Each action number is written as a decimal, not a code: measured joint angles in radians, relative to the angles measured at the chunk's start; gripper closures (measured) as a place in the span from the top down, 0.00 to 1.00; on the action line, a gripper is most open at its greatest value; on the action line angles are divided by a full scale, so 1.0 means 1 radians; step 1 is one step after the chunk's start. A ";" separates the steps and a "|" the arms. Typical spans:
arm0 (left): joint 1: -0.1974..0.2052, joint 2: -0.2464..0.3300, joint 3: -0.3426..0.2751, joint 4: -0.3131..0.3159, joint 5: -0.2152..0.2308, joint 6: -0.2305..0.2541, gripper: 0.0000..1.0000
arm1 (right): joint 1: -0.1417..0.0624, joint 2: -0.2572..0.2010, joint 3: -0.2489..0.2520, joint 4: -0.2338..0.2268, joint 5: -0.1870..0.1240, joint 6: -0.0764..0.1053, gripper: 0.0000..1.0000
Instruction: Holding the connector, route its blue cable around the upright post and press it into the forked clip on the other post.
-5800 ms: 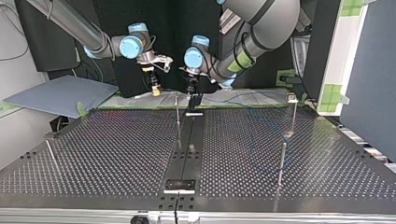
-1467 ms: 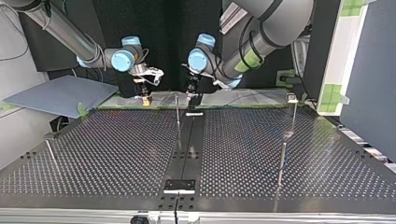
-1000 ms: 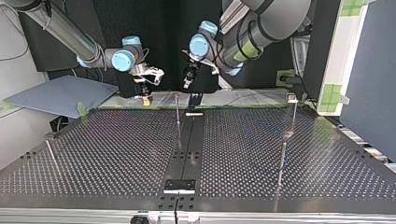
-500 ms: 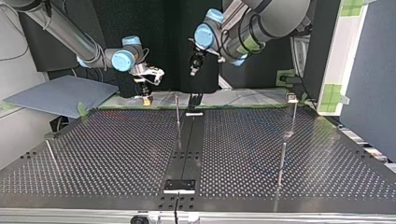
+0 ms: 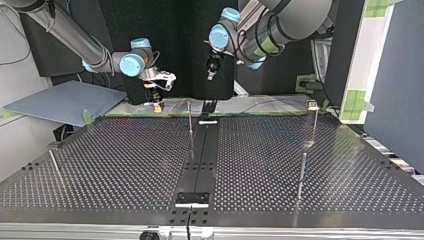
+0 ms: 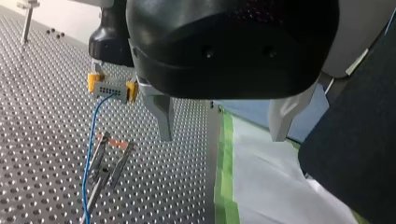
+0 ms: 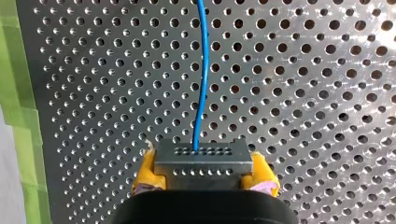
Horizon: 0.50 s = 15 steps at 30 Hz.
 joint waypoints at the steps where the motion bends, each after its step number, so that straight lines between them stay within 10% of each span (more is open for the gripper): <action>1: 0.000 0.000 0.000 -0.002 -0.007 0.001 1.00 | 0.000 0.000 0.000 0.000 0.000 0.000 0.00; 15: 0.000 0.000 0.000 -0.022 -0.122 0.053 1.00 | -0.002 0.000 0.000 -0.001 0.000 0.000 0.00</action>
